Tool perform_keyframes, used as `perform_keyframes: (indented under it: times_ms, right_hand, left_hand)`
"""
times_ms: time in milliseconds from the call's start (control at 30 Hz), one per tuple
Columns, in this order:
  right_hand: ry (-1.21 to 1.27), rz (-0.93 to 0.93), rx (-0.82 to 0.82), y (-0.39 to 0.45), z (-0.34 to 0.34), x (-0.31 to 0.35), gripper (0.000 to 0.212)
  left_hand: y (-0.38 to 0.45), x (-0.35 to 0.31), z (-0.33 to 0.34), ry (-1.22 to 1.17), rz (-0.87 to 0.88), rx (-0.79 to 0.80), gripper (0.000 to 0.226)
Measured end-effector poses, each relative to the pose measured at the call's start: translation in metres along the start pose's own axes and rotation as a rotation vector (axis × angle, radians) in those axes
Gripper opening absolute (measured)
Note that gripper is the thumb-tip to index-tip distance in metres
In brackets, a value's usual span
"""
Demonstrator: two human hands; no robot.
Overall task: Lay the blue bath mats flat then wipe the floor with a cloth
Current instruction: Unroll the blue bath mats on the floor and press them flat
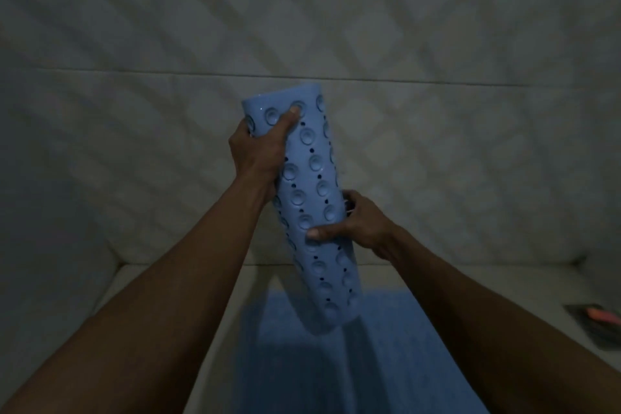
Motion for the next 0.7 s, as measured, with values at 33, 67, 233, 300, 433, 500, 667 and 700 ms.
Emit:
perform_keyframes:
  times_ms: [33,67,233,300,433,500,667,700]
  right_hand:
    - [-0.027,0.014,-0.046,-0.012,-0.020,-0.007,0.087]
    - [-0.039,0.030,-0.098,-0.021,-0.039,-0.013,0.090]
    - [-0.034,0.005,-0.312,-0.069,-0.111,-0.039,0.080]
    - [-0.052,-0.029,-0.389,-0.087,-0.134,-0.045,0.073]
    - [-0.076,-0.066,-0.530,-0.123,-0.177,-0.061,0.060]
    - [-0.071,-0.071,-0.563,-0.140,-0.198,-0.074,0.054]
    - [-0.013,0.014,-0.592,-0.190,-0.252,-0.131,0.057]
    - [0.009,0.026,-0.606,-0.201,-0.264,-0.144,0.054]
  left_hand:
    - [-0.005,0.008,0.018,-0.018,-0.037,0.021,0.053]
    - [-0.009,0.016,0.035,-0.038,-0.074,0.037,0.056]
    - [-0.032,0.053,0.109,-0.094,-0.228,0.052,0.068]
    - [-0.041,0.067,0.135,-0.098,-0.287,0.066,0.077]
    - [-0.070,0.091,0.197,-0.063,-0.350,0.173,0.092]
    - [-0.093,0.104,0.228,-0.016,-0.362,0.231,0.098]
    - [-0.177,0.162,0.299,0.035,-0.413,0.449,0.081]
    - [-0.200,0.180,0.311,0.021,-0.445,0.505,0.078]
Point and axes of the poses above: each hand's wrist, its own y-axis towards the middle knuckle, its own z-axis out of the palm, x = y × z, the point moved 9 cm from there along y, towards the middle knuckle, and after that the axes turned 1 degree about y, right-handed, at the moved point
